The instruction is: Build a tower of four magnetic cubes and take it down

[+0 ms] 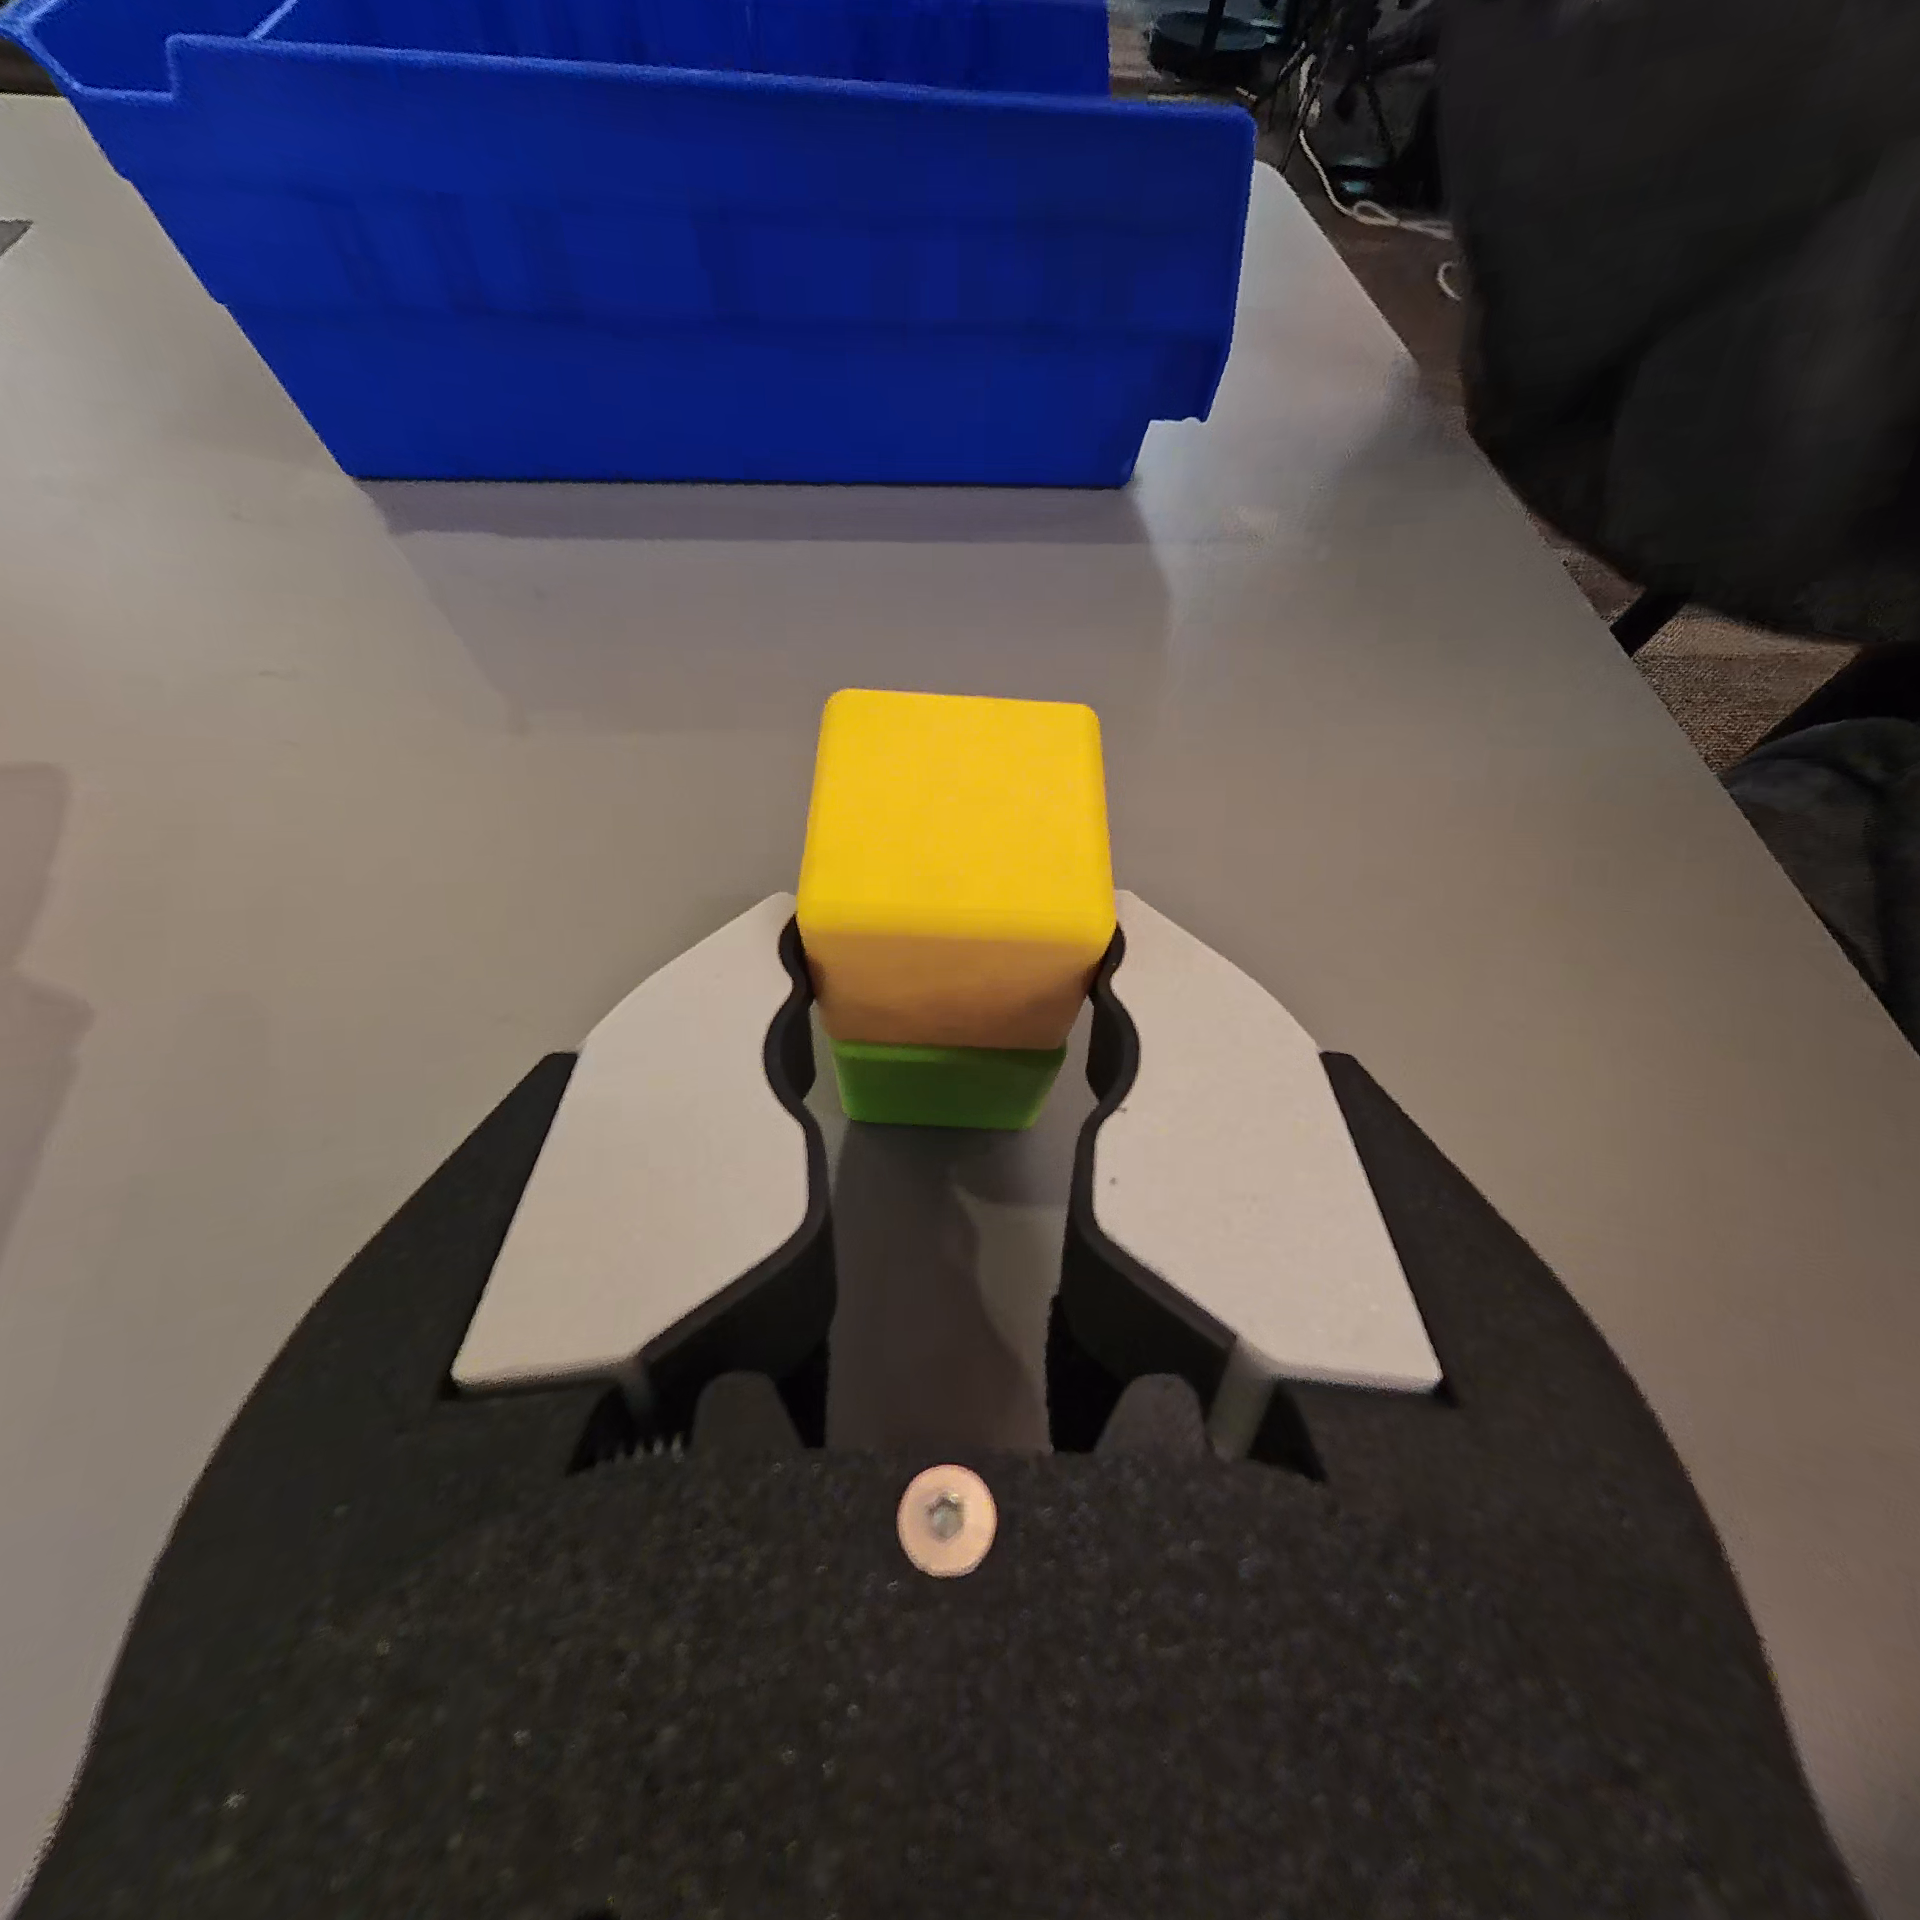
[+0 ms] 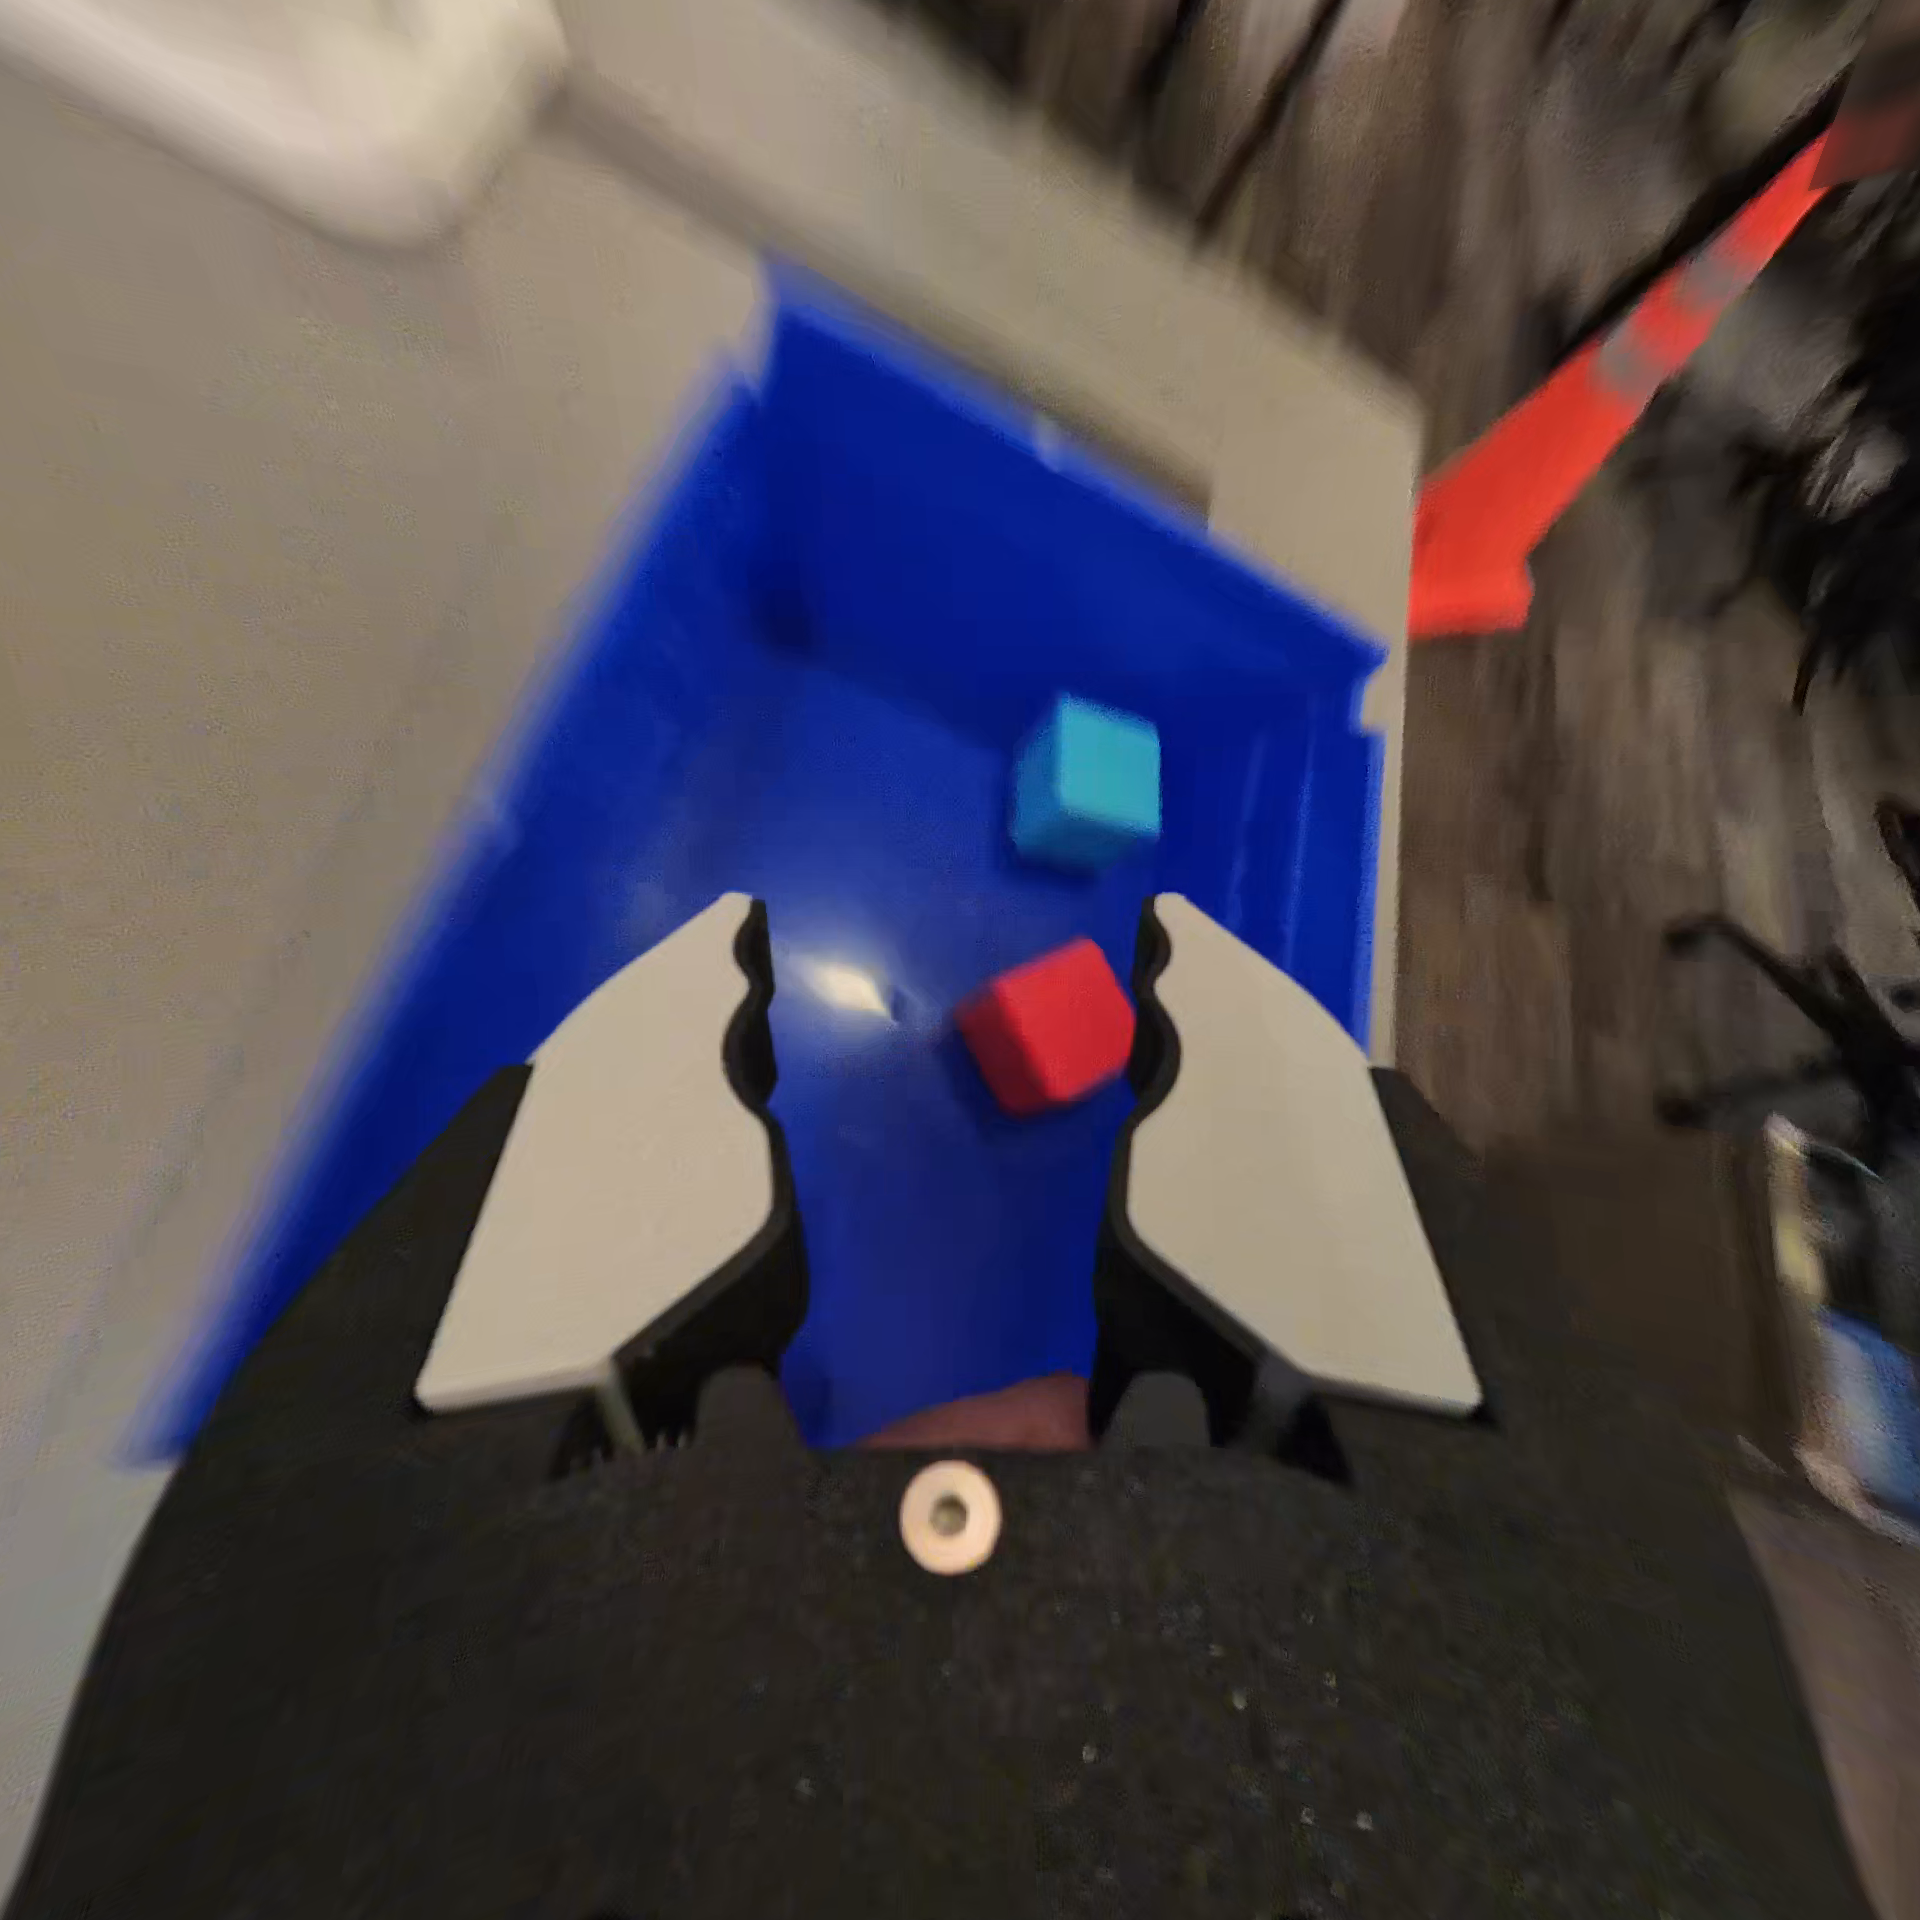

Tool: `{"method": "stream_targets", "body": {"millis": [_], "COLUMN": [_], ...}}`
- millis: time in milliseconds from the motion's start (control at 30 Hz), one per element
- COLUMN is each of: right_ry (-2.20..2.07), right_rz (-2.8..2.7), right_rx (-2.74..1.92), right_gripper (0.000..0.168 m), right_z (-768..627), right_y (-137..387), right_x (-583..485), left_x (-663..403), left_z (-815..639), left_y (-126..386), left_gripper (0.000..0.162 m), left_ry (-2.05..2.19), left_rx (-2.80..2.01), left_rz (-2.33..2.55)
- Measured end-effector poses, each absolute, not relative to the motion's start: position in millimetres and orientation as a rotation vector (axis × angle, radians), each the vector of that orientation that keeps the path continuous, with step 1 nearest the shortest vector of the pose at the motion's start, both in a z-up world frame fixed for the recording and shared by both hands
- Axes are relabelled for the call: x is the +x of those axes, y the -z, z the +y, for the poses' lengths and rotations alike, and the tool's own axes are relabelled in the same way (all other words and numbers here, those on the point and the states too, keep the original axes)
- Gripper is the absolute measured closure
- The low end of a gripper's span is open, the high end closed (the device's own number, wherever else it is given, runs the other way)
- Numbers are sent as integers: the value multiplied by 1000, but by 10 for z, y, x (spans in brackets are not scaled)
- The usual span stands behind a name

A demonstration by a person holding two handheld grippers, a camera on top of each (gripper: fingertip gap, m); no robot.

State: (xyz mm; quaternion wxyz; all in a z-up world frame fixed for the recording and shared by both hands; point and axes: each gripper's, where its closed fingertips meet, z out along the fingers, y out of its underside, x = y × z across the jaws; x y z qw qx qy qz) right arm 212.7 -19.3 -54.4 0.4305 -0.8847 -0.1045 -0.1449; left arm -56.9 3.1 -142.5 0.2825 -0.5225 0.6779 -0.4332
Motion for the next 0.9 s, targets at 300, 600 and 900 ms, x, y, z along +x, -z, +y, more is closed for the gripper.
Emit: {"method": "stream_targets", "body": {"millis": [300,600,900], "right_ry": [-583,-605,-575], "right_rz": [-162,-255,-367], "right_rx": [-1621,-1670,-1771], "right_gripper": [113,115,107], "right_z": [-1524,-1578,-1177], "right_y": [827,994,988], "right_x": [-188,-305,-375], "left_x": [-760,-598,-626], "left_z": [112,18,-93], "left_y": [1507,1867,1874], "left_gripper": [83,100,110], "left_ry": [1153,921,911], "left_rx": [-1552,-1623,-1519], "left_rz": [1798,1988,2065]}}
